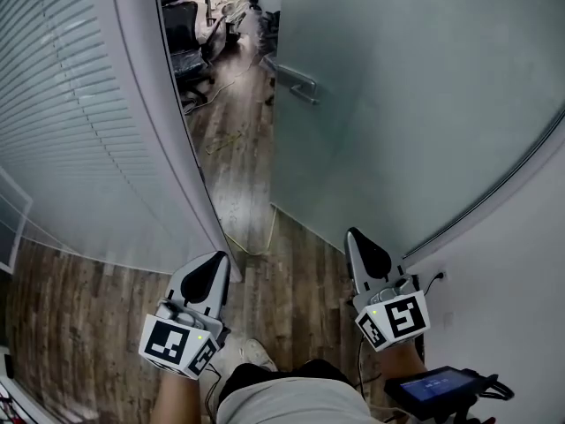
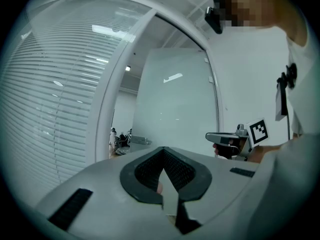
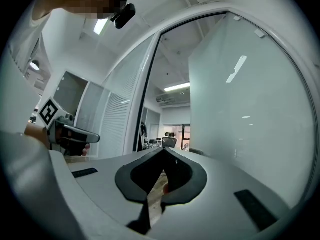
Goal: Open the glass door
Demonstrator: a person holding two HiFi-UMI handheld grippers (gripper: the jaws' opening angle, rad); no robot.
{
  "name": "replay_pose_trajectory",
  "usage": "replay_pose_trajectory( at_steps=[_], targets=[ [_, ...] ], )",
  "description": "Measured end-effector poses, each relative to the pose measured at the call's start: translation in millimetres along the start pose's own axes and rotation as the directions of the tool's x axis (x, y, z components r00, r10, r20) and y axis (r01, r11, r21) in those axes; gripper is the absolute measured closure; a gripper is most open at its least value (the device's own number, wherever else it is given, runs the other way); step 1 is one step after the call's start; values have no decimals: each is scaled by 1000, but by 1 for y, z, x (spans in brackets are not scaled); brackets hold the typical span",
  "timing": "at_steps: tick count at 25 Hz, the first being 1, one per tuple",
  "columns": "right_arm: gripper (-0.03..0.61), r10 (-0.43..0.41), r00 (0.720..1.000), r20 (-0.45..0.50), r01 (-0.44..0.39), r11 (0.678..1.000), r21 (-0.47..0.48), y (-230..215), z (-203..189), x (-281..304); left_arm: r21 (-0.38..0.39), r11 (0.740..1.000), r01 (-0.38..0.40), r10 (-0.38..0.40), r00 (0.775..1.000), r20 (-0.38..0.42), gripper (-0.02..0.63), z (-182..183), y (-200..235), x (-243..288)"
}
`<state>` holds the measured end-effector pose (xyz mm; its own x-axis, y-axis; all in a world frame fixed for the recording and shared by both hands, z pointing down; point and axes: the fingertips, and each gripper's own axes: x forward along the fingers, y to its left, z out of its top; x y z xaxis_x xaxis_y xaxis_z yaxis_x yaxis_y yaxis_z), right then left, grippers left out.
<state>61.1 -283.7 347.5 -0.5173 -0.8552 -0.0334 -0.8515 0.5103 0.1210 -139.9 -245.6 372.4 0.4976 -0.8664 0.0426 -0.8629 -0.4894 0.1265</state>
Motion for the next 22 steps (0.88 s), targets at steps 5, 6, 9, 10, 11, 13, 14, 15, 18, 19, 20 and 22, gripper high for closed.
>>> replay_pose_trajectory(
  at_steps=[5, 6, 9, 10, 11, 13, 14, 15, 18, 19, 20, 22],
  targets=[
    [577, 27, 1000, 12, -27, 1000, 3, -13, 0, -50, 10, 1000, -25, 25, 1000, 19, 614, -1, -50, -15],
    [577, 30, 999, 14, -30, 1000, 5, -16, -2, -58, 14, 999, -31, 30, 999, 22, 614, -4, -59, -18],
    [577, 37, 999, 22, -38, 999, 18, -19, -18, -94, 35, 998, -42, 41, 999, 23, 614, -24, -92, -32],
    [577, 42, 999, 28, -43, 999, 21, -18, -23, -105, 43, 998, -48, 47, 999, 23, 614, -32, -102, -37],
    [577, 48, 998, 33, -49, 999, 23, -16, -26, -115, 48, 997, -56, 55, 998, 24, 614, -37, -109, -44],
    [577, 62, 997, 38, -63, 998, 28, -10, -26, -127, 54, 996, -74, 73, 997, 21, 614, -42, -119, -58],
    [577, 69, 997, 39, -70, 997, 34, -6, -22, -133, 57, 995, -82, 82, 996, 18, 614, -40, -123, -66],
    [577, 75, 996, 40, -77, 996, 39, -1, -18, -139, 59, 994, -89, 89, 996, 15, 614, -38, -127, -75],
    [577, 86, 995, 45, -88, 995, 52, 3, -19, -161, 72, 992, -102, 102, 995, 7, 614, -42, -146, -92],
    [578, 88, 995, 49, -90, 994, 57, -1, -27, -167, 80, 991, -104, 104, 995, 5, 614, -50, -153, -91],
    [578, 89, 995, 54, -92, 994, 62, -5, -36, -173, 89, 991, -104, 104, 995, 3, 614, -58, -160, -87],
    [578, 91, 994, 60, -95, 993, 65, -11, -44, -179, 99, 990, -102, 102, 995, 4, 614, -65, -168, -82]
  ],
)
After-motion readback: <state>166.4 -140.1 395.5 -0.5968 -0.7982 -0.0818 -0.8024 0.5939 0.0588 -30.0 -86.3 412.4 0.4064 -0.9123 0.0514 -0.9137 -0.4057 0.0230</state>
